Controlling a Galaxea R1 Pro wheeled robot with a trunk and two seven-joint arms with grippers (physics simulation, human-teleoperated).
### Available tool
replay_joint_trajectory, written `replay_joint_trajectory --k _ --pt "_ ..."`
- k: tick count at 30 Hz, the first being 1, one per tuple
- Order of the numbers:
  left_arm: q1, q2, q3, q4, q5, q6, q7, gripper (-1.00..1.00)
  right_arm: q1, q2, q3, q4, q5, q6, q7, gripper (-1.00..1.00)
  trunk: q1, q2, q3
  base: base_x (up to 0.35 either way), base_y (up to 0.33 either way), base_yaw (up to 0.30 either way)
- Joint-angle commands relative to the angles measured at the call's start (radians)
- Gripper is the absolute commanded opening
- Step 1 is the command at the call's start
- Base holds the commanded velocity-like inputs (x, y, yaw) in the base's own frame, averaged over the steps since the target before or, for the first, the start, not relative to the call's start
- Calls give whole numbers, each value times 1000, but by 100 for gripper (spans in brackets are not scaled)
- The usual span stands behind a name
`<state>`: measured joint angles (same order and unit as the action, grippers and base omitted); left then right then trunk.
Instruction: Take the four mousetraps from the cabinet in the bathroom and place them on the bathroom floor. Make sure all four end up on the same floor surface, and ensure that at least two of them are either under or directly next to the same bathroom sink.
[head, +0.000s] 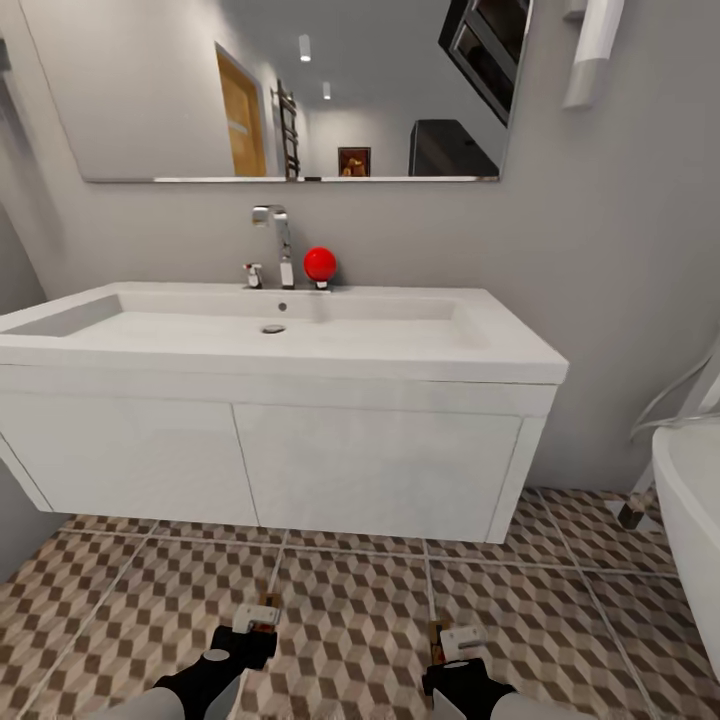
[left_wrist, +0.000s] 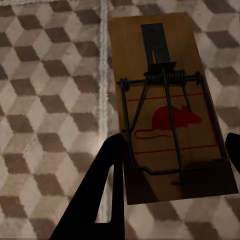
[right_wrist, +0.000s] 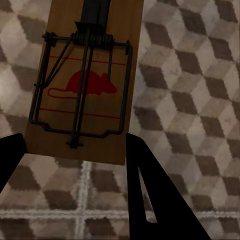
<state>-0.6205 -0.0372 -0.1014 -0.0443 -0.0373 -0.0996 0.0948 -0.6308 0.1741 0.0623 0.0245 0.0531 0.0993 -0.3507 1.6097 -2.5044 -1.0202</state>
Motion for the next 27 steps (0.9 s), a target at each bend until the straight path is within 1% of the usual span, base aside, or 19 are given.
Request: replay_joint_trajectory --k 1,27 --pt "-1 0 -8 1 -6 -3 10 -100 -1 0 7 2 2 5 -2 -100 0 -1 -5 0 0 0" --pt "-1 -8 -8 12 -6 -2 11 -100 -1 0 7 2 -2 3 -2 -100 12 -7 -105 0 0 0"
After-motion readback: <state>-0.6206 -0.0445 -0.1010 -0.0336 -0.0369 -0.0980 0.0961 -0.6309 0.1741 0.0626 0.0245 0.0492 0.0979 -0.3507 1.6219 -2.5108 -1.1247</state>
